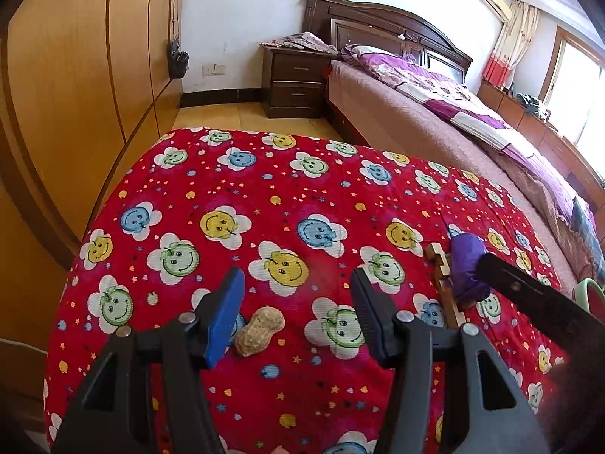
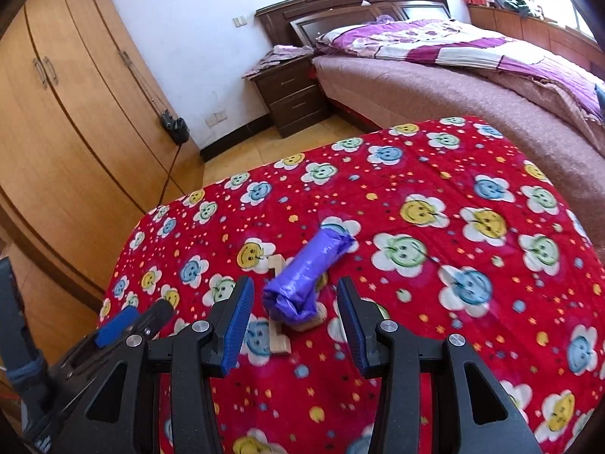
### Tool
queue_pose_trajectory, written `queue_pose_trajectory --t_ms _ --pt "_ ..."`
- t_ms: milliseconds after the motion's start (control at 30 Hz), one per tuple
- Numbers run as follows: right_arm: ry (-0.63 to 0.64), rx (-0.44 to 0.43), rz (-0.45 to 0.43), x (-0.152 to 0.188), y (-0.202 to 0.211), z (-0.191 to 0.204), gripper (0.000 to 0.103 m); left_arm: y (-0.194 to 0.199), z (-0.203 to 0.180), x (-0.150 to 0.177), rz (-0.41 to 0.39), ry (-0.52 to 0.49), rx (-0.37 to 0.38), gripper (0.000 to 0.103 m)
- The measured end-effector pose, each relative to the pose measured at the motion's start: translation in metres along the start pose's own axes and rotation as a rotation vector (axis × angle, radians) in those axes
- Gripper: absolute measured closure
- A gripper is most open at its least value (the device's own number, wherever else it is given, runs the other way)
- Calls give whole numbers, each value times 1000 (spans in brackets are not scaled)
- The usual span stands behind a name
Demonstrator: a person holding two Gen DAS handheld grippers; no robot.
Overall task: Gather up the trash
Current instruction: 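Grasp the purple wrapped item with the right gripper and lift it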
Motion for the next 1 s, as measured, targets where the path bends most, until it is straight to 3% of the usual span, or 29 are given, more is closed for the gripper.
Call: queue_pose_trajectory --t_ms 100,133,167,300,467,700,1000 --pt "8 -5 14 0 -10 2 57 2 4 0 -5 7 4 45" --pt "9 -8 15 0 -11 2 60 2 5 -1 -6 7 7 45" --pt "17 -7 17 1 -13 3 71 1 5 -3 -7 8 8 45" --pt "44 -5 -6 2 -10 2 79 3 7 -3 -7 9 15 45" --pt "32 -34 -59 -2 12 -7 81 5 5 -3 -10 -1 24 45" --pt "37 -10 -146 -2 53 -37 81 6 -14 0 13 -20 81 45" --pt "1 12 -185 -1 60 -75 81 -3 -57 8 114 -81 167 45"
Point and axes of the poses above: each gripper's, at about its wrist camera, not at the fingertips, and y roughly against the way its jaws point, z to its left, x to its underside, the point moved 3 cm from there along -y, roughly the way its jaws point, and after that the axes turned 3 degrees about x, right-handed, at the moved point
